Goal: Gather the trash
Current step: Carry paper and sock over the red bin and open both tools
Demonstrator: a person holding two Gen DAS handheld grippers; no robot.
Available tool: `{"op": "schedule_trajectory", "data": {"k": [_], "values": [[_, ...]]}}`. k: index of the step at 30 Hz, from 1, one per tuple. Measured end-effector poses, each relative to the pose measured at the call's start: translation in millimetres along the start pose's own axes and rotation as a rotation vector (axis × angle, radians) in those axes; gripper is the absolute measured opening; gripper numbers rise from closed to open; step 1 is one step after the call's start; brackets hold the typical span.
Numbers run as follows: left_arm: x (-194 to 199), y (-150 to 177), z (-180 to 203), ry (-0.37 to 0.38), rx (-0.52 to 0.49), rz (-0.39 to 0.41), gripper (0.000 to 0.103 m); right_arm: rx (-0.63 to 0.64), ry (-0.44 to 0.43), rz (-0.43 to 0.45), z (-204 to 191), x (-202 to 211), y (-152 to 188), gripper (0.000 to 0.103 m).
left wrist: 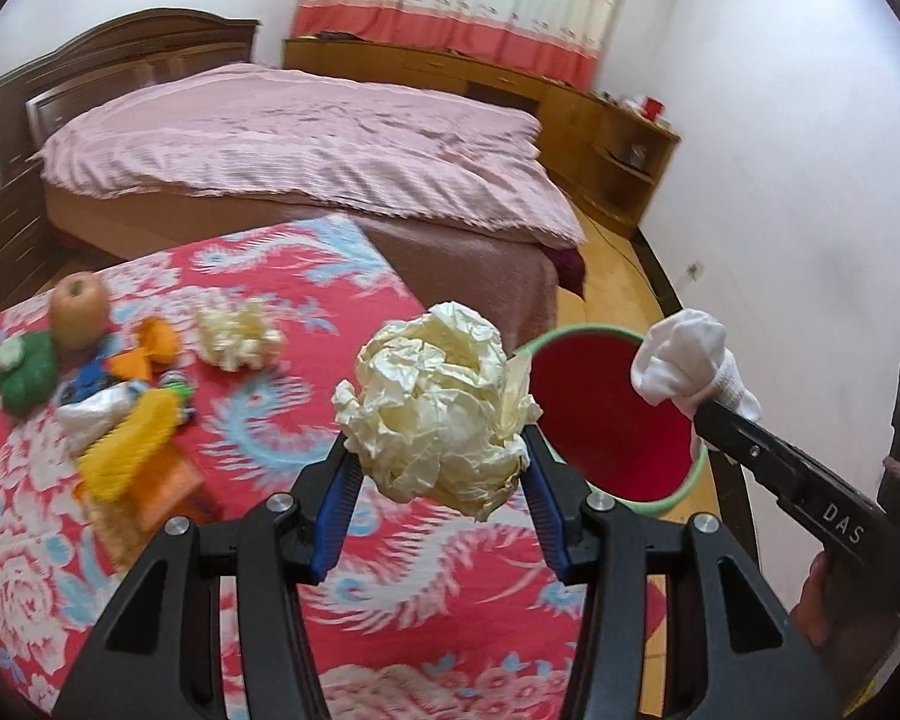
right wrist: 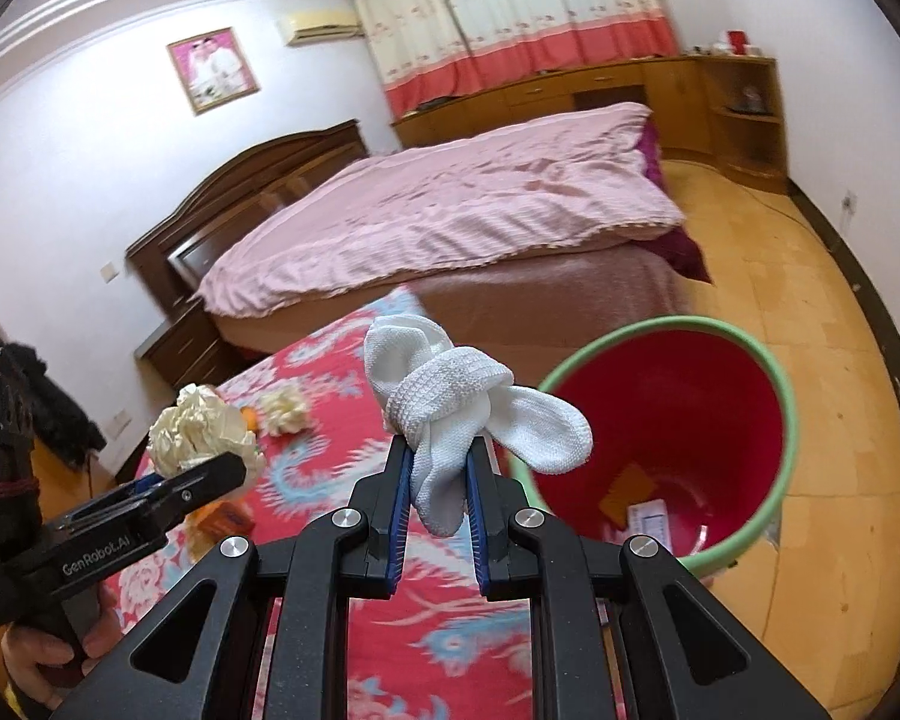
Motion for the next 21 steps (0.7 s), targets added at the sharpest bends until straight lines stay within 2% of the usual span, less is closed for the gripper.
{"op": "schedule_trajectory", "data": {"k": [6,13,21], "values": [[-26,1,37,0.039,-0.076,-0.038,0.052,-0.069,0.066,-0.005,43,-1,4,0.018],[-61,4,65,0.073,-0.119,-0.097,0.052,-0.132,0.132,-0.033,88,-10,11,0.019],[-106,10,93,0.107,-0.177,-0.167,0.052,-0.183,0.184,-0.071,124,-27,20,0.020]]}}
Point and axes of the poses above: each gripper's, at about its wrist camera, not at the fingertips, and x roughly against the way its jaws point, z to its right, y to its underside, the point moved 7 cm from there along -x, roughly the way its jaws point, and after that the axes turned 5 degrees about -y, right-handed, at the moved point
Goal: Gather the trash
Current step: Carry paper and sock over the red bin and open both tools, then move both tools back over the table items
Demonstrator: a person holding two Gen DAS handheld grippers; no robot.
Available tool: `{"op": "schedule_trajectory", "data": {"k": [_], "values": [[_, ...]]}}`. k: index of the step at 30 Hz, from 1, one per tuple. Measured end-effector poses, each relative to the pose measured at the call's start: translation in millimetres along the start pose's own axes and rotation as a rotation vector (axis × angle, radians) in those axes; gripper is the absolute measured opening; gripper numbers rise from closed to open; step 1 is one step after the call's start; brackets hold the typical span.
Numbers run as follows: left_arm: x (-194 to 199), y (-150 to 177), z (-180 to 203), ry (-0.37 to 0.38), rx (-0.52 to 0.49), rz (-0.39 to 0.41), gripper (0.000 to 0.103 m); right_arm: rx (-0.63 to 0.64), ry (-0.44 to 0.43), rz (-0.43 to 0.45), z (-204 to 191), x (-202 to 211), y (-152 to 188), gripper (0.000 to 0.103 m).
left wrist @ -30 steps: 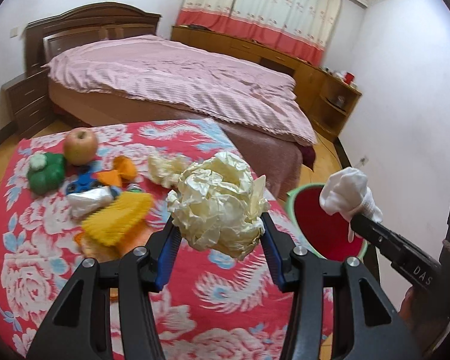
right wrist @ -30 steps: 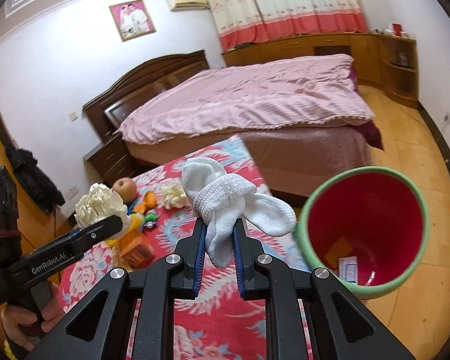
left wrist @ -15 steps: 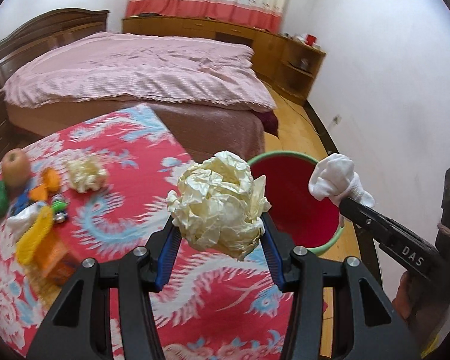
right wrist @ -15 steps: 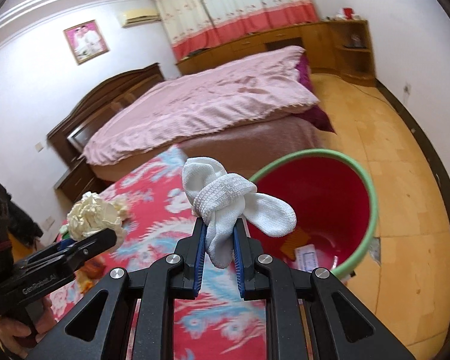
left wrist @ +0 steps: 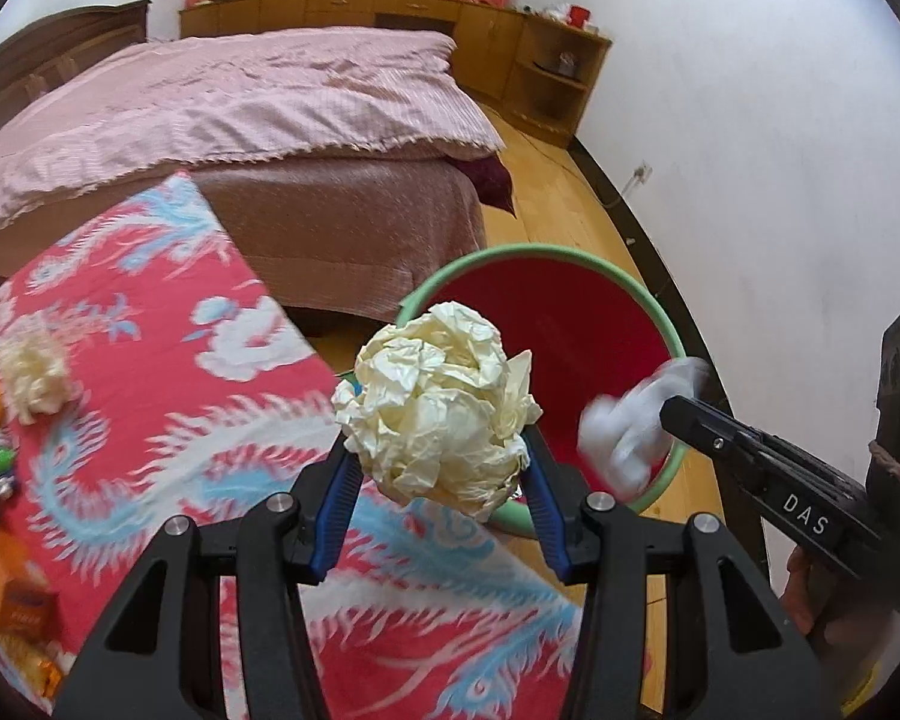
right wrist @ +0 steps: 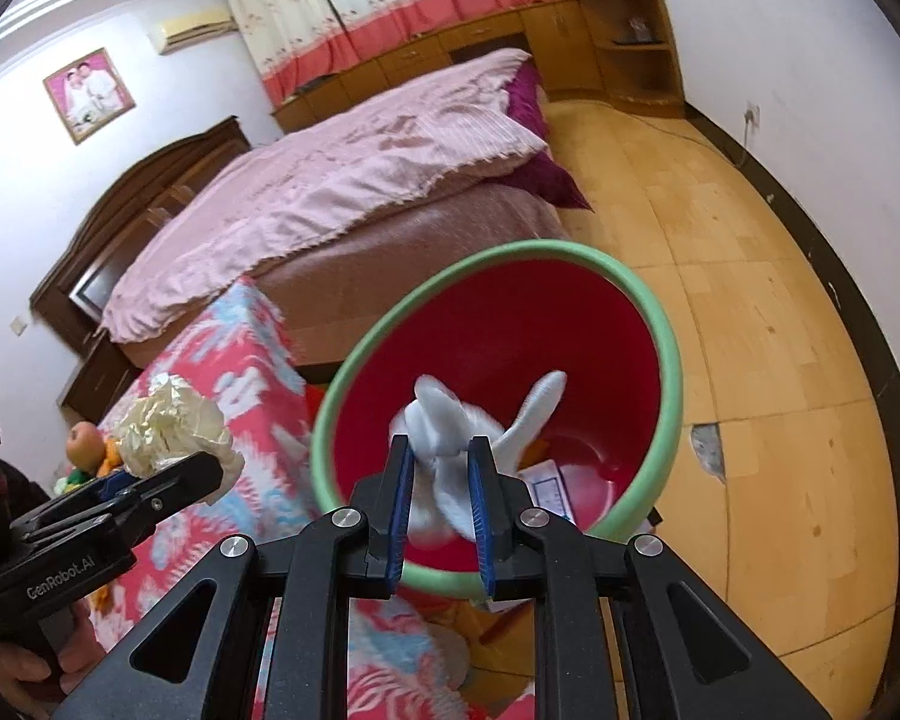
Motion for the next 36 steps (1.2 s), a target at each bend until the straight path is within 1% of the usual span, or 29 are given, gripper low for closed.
{"op": "schedule_trajectory", "data": {"k": [5,9,13,16,19,21,22,23,28,36], "values": [[-24,-2,12,0.021,-0.028,-0.033,0.052,-0.021,0.017,-0.001,13,-8,-3,0.020],[-32,-3,18,0.034,-0.044,-0.044,0.052,-0.036,0.023,0.007,20,-7,-4,0.021],[-37,-1,21,0.032,-0.047,-0.055,0.057,-0.039,0.025,0.026,21,-2,-6,0.022],[-38,-2,21,0.030,-0.038,-0.057,0.059,-0.043,0.023,0.034,23,1,-7,0.027],[-34,-4,21,0.029,-0.038,-0.042,0.060,-0.044,0.023,0.034,21,1,-7,0.031],[-30,-6,20,0.029,-0.035,-0.034,0.060,-0.047,0.018,0.032,20,2,-6,0.036],[-29,-6,19,0.029,-0.031,-0.031,0.060,-0.047,0.013,0.031,19,3,-6,0.042],[-27,-6,18,0.029,-0.027,-0.030,0.060,-0.049,0.010,0.032,19,3,-6,0.045],[-13,-5,10,0.017,-0.009,-0.012,0.060,-0.045,0.010,0.041,14,11,-6,0.045],[17,1,-13,-0.021,0.048,0.023,0.060,-0.021,-0.010,0.032,-8,20,0,0.047]]}}
Point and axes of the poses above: each gripper's, at about its wrist camera, not at the fingertips, and x roughly against the way its jaws point, z to its right, y to its underside, the point moved 7 cm from there along -x, roughly the way its jaws point, and after that the axes turned 5 degrees about -y, right-handed, at the moved point
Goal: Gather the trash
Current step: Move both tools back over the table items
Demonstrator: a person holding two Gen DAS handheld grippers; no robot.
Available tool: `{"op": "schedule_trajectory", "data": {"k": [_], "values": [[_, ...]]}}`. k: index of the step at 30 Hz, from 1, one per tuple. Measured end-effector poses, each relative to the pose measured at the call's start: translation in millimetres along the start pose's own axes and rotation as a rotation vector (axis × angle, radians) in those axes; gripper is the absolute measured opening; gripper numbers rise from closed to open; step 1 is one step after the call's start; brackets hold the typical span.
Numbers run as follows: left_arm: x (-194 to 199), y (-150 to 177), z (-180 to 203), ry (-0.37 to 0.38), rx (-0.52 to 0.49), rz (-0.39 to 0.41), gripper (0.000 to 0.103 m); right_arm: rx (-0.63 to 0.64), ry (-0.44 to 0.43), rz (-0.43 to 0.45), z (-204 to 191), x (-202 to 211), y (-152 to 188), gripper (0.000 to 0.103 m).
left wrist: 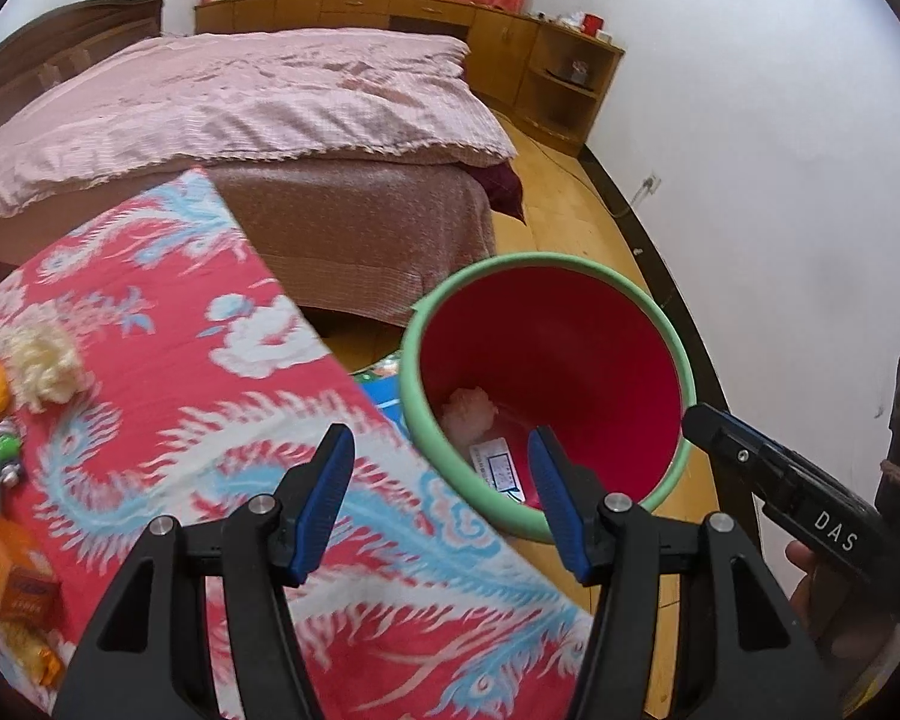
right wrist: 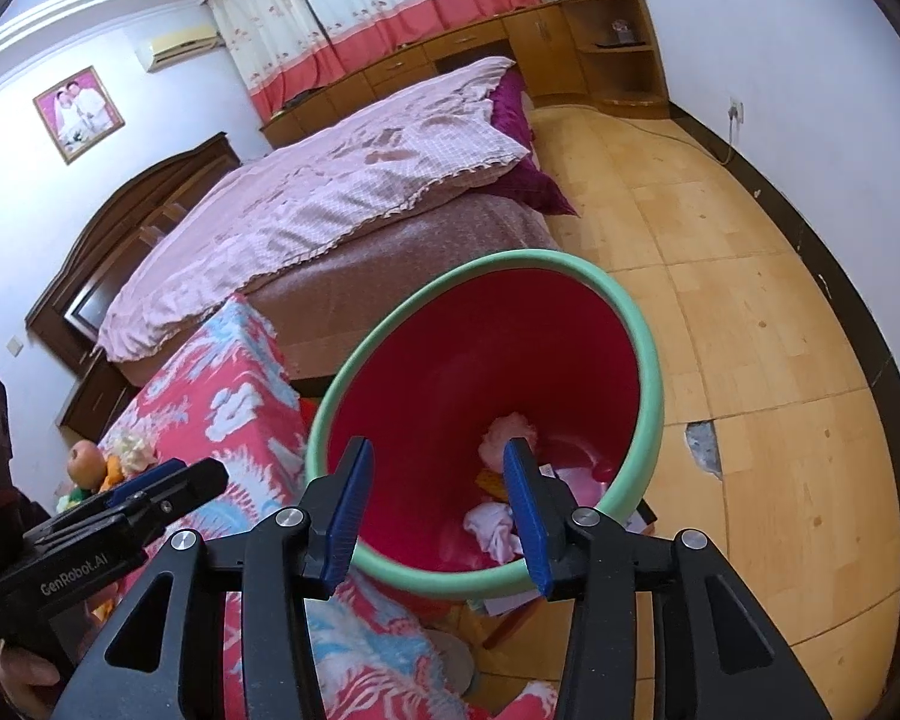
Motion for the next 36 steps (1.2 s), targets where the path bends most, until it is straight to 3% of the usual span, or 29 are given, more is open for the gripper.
{"op": "schedule_trajectory", "data": {"k": [21,36], "values": [[103,33,-99,-0.137,0.200,0.128,0.060,0.102,-0.122,-0.021,-79,25,29,0.049],[124,47,-177,-0.282,0.255,0.133,0.060,0.186,-0.174,-0.117,-135,-1,57,0.049]]}}
Point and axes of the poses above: each gripper's, at about its wrist camera, not at the fingertips, and x roughly against the way its jaws point, z to its right, y to its underside, the point moved 7 cm from there along -x, roughly the way its jaws point, and after that the axes turned 5 degrees about -y, right-handed, at the moved point
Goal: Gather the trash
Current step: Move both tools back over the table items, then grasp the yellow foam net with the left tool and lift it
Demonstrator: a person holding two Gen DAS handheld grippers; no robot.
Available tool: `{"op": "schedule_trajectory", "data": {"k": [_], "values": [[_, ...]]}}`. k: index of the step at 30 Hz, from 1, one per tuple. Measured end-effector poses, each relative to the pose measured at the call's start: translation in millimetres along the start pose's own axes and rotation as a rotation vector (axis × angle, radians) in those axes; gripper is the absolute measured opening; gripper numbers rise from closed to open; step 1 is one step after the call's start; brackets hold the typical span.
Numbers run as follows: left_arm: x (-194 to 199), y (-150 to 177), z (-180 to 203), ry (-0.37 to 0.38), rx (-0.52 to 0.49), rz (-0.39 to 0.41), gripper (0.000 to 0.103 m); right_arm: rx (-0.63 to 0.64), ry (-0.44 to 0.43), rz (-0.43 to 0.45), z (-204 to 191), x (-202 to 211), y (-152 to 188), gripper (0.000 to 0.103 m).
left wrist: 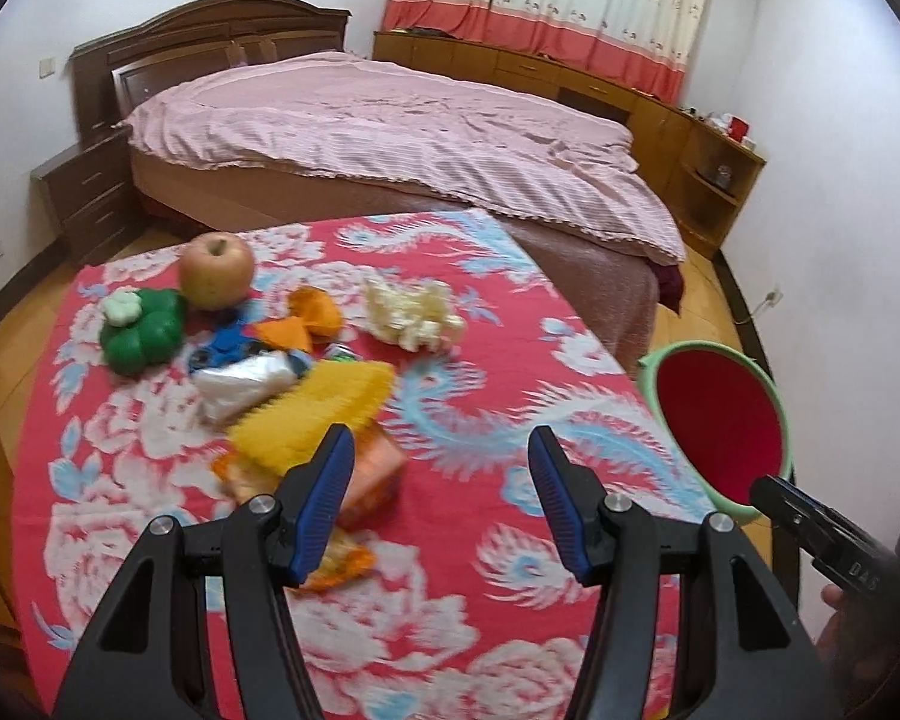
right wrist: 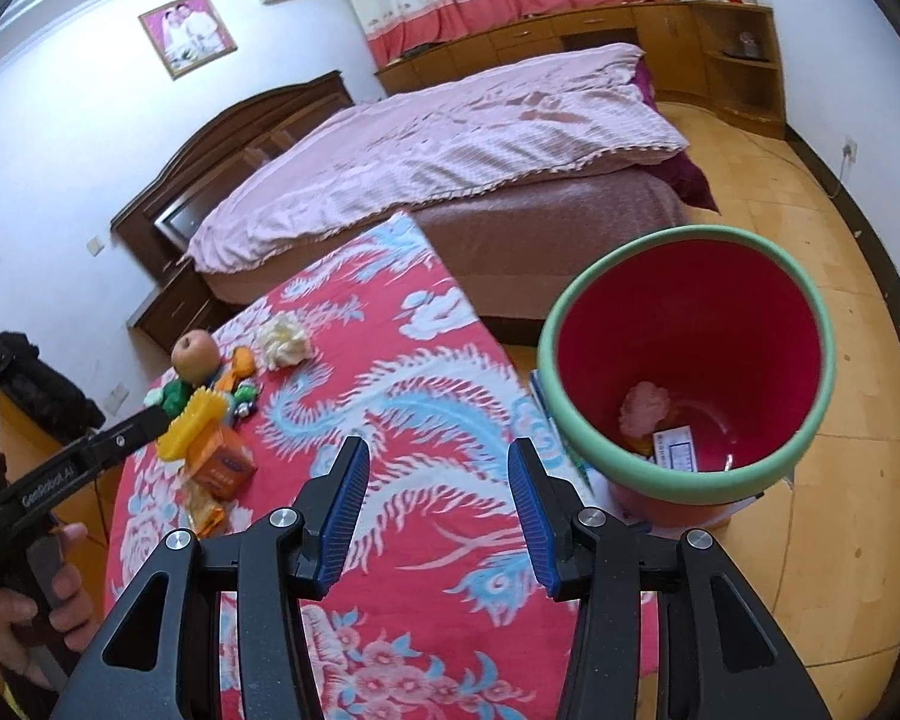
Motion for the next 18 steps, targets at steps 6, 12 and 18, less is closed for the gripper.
{"op": "schedule_trajectory", "data": {"k": [6,12,18], "values": [[-23,-5,-25,-0.062,-0.036,-0.032,0.060,0.017,-0.006,-0.032,-13,-16,1,0.050],[-46,-2,-40,-0.076,-0.044,-0.073,0.060,0.031,0.000,-0.071,-23,-37,3,0.050],[-64,6,-49,-0.049,-0.001,-0.116,0.060,0.044,-0.001,-0.104,-29,-50,7,0.050]]}}
Point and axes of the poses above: each gripper's, at about its wrist camera, not at the fingertips, and x roughly against the way its jaws point, z to its right, y to its underside, the point moved 7 cm from there along -x, roughly the way its jaws point, and after that the axes turned 5 degrees about -y, right-handed, at the moved point
